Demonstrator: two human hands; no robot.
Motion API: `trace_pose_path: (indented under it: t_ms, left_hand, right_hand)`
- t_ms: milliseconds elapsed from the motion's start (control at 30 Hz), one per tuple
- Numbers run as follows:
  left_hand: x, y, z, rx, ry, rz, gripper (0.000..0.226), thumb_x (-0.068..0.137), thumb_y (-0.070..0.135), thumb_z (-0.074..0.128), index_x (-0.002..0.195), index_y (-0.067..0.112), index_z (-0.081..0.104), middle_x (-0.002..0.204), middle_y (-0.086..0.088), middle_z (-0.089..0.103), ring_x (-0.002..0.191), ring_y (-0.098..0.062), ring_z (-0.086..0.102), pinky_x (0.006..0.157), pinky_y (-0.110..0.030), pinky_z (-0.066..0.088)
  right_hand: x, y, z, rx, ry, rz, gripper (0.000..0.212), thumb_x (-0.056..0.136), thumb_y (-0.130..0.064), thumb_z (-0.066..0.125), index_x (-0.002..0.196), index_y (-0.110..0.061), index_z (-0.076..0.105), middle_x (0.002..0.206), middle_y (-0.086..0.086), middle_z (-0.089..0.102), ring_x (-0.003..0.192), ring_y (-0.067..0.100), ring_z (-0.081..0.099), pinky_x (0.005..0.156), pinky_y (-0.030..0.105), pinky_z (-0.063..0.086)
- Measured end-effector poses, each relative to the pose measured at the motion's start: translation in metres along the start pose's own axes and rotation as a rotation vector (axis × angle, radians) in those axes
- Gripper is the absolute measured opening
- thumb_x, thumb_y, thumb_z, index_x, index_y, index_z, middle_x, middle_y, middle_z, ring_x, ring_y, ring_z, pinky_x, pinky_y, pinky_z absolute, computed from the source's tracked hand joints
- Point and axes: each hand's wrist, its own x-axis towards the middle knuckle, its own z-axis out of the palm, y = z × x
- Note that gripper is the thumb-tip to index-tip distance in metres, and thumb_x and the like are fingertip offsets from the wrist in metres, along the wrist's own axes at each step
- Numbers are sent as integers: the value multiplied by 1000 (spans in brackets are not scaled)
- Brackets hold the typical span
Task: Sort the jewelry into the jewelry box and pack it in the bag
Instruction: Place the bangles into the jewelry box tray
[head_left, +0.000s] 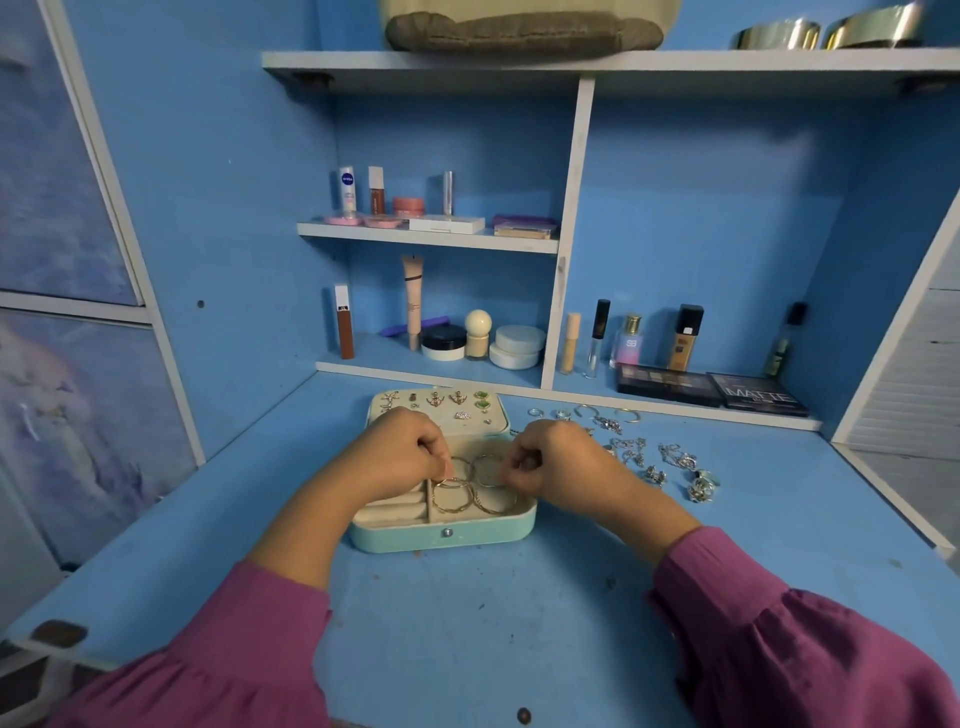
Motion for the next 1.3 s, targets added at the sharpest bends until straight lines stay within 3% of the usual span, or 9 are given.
trace_pose_path:
  t_ms: [267,467,567,667,800,933,1000,1133,1300]
  left_hand:
    - [0,2,0,-3,-4,-13,9,78,8,74,71,13,73,70,12,65,64,-1,55,61,-19,40]
    - [4,4,-1,-100,38,-15,12,79,5,72,70,12,72,62,16,66,58,6,58,58,-13,42]
    - [14,18,-2,-186,118,0,4,80,8,73,77,6,74,78,11,71,75,3,64,74,-17,50]
    - [32,40,1,-263,168,-2,6,79,13,76,76,8,72,83,5,72,87,-11,67,84,-28,50]
    - [68,74,18,-342,205,12,4,78,11,76,77,11,72,84,-3,71,87,-19,66,84,-30,51]
    - [108,90,49,-322,157,-72,9,80,11,73,88,6,75,94,-9,73,92,-25,67,90,-39,53]
    - [124,93,65,-293,118,-120,13,80,11,72,92,6,75,96,-8,73,91,-23,67,90,-39,54]
    - [149,94,90,-179,62,-222,20,80,18,74,98,8,72,97,-6,71,87,-22,65,80,-32,53]
    - [161,99,103,29,81,-247,26,82,20,71,105,8,64,97,-6,68,84,-24,63,63,-30,47]
  right_hand:
    - [0,4,0,103,33,57,10,83,-21,71,79,-11,72,75,-9,61,63,3,53,58,15,44]
    - [2,11,-23,358,261,257,12,83,-24,72,78,-13,72,67,-7,66,50,-2,50,47,10,39]
    - [4,24,-47,391,427,366,14,84,-24,72,75,-13,69,76,-4,67,53,4,50,48,15,40]
    - [11,46,-65,359,511,480,31,85,-20,70,60,-8,56,61,-4,55,47,7,42,49,19,35]
    - [25,77,-77,197,472,615,26,83,-13,69,67,-2,51,54,3,40,46,13,33,43,21,27]
    - [35,100,-79,108,354,740,23,83,-13,70,75,-4,50,69,6,52,57,14,45,58,28,43]
    - [37,110,-77,54,292,800,23,82,-17,72,81,-2,54,72,5,52,62,15,47,62,29,44]
    - [40,124,-73,54,235,838,45,79,-22,76,112,0,55,99,12,59,85,23,51,74,31,45]
    - [45,132,-71,40,251,839,40,75,-16,77,106,-1,57,95,10,56,86,24,53,73,31,46]
